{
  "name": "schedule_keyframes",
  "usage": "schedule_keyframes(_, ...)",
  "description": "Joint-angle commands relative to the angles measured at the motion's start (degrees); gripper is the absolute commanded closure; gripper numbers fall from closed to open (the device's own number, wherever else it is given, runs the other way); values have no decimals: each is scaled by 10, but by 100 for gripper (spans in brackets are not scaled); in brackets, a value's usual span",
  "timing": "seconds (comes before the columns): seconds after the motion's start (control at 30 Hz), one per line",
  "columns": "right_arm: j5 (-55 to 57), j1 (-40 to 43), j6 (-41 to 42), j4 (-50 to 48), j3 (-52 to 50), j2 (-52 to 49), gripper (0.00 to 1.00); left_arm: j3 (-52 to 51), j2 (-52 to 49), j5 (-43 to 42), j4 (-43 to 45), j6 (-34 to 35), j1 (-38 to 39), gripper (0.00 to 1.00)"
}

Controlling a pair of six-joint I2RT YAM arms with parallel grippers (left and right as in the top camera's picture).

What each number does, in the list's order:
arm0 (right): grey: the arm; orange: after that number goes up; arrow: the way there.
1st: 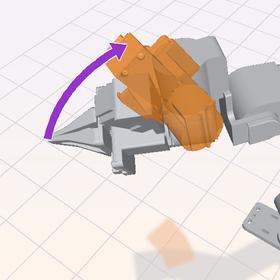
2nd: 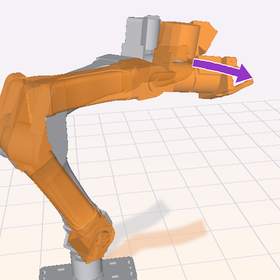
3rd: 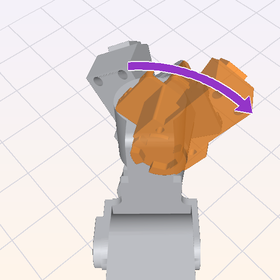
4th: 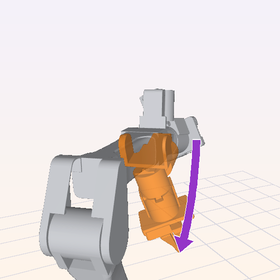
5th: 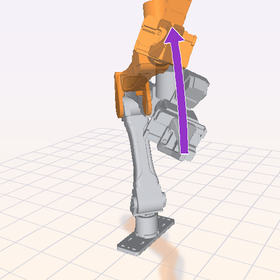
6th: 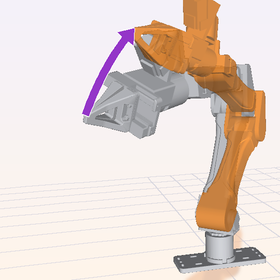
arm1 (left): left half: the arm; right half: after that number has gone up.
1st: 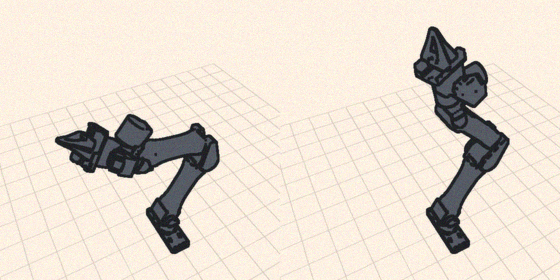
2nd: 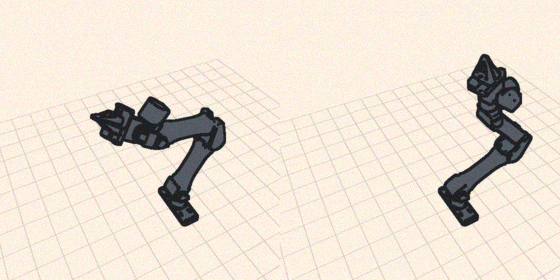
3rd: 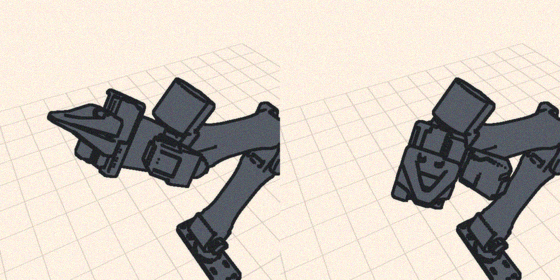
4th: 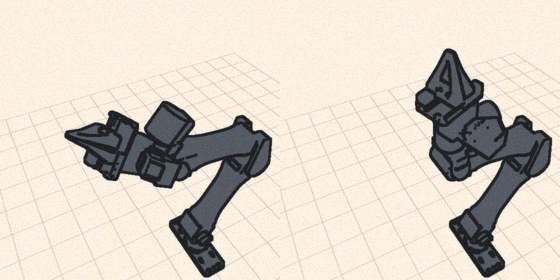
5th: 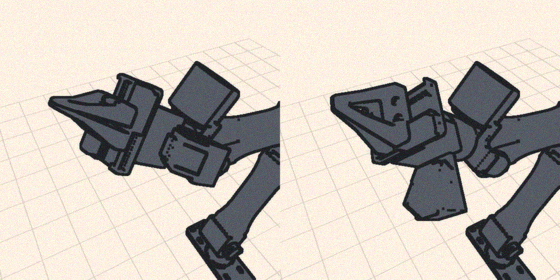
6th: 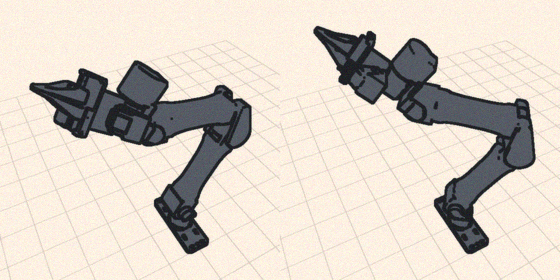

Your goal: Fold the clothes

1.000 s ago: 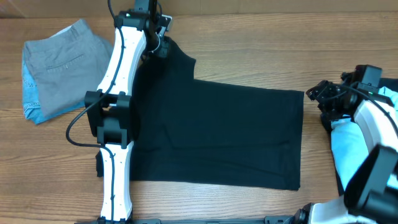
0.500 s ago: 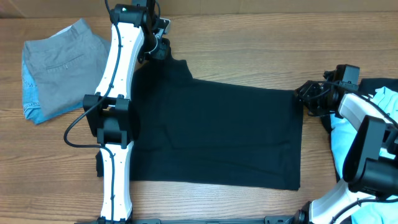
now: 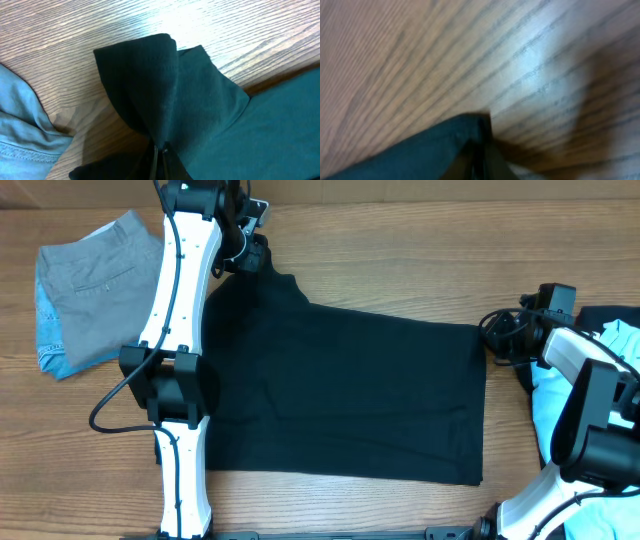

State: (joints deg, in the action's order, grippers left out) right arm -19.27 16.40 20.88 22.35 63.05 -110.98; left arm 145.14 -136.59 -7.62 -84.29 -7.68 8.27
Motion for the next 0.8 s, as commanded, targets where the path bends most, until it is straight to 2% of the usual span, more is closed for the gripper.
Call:
schedule_keyframes(0.0, -5, -2, -4, 6, 2, -9, 96, 14, 16, 6, -4, 0, 4, 96)
schedule_keyframes(0.2, -50, 17, -12, 37, 5, 58, 96, 14, 16, 14, -32, 0, 3, 96)
schedule_keyframes(0.37, -38, 18, -12, 80, 5, 140, 96, 14, 17, 74, -86, 2, 3, 96)
schedule_keyframes(0.47, -27, 18, -12, 117, 5, 171, 96, 14, 18, 81, -115, 3, 3, 96)
schedule_keyframes(0.77, -12, 21, -19, 221, 5, 186, 96, -4, 72, 57, -125, 4, 5, 96)
